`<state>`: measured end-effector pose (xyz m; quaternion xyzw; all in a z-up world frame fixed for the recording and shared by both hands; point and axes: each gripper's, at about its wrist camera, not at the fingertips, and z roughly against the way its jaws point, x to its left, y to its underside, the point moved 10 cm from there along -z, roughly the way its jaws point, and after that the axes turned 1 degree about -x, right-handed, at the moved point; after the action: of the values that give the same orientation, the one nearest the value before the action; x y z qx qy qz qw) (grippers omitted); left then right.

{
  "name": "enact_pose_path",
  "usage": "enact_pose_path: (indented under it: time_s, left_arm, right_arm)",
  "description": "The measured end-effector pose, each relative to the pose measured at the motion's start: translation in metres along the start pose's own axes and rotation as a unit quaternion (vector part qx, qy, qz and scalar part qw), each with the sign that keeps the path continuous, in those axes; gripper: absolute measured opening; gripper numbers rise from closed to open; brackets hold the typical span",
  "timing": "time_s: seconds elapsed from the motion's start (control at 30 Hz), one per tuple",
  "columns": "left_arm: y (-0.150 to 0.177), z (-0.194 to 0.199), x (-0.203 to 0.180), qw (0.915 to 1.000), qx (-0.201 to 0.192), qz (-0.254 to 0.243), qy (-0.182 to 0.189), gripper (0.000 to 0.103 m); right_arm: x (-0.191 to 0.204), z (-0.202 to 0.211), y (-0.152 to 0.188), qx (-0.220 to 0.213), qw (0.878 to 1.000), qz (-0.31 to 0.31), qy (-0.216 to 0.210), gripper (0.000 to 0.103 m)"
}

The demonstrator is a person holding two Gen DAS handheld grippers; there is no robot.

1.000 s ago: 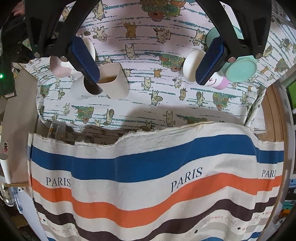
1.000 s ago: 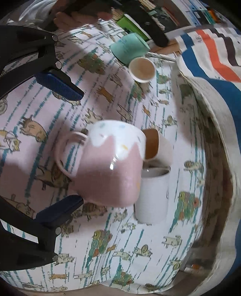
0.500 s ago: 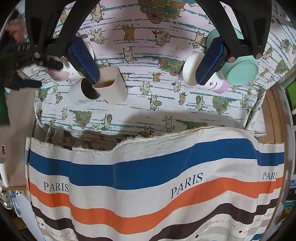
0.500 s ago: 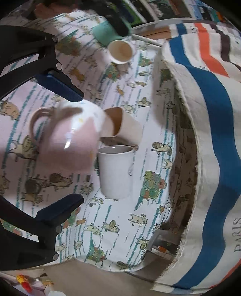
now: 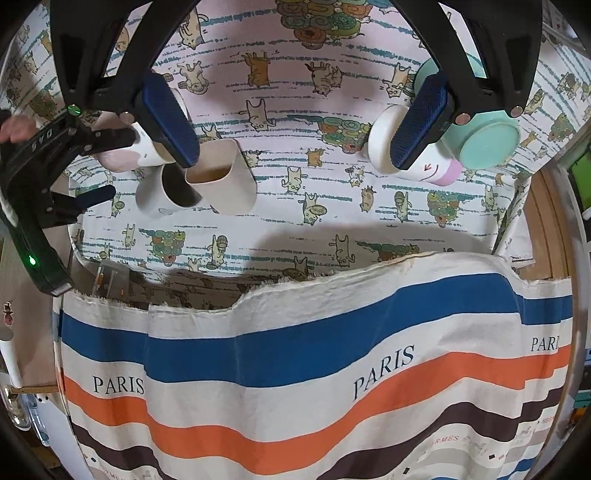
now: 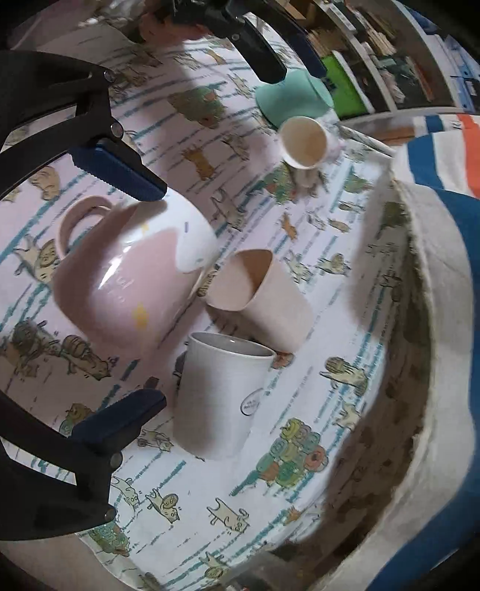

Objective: Flip cup upside down
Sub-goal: 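Lift the pink mug with the right gripper and turn its rim downward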

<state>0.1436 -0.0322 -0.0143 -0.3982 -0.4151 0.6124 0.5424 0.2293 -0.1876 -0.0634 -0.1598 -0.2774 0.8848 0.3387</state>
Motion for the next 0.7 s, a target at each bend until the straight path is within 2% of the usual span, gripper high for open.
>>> enact_pose_path:
  time_s: [0.1,0.27,0.4,0.53,0.7]
  left_arm:
    - [0.002,-0.001,-0.002,1.0000,0.005,-0.001,0.004,0.103]
    - [0.004,-0.002,-0.002,1.0000,0.007,-0.004,0.001,0.103]
    - [0.005,-0.005,-0.001,0.9999,0.011,-0.002,-0.003,0.103]
    - [0.005,-0.005,0.001,0.9999,0.015,0.003,-0.001,0.103]
    - [0.005,-0.005,0.002,0.9999,0.014,0.005,-0.004,0.103]
  right_arm:
    - [0.004,-0.008,0.007,0.041,0.999,0.009,-0.007,0.102]
    - [0.021,-0.021,0.011,0.037,0.997,0.056,0.024,0.103]
    - [0.020,-0.027,0.008,0.036,0.997,0.054,0.046,0.103]
    - [0.017,-0.038,0.010,0.052,0.992,0.073,0.089,0.103]
    - [0.013,-0.047,0.013,0.061,0.991,0.052,0.103,0.103]
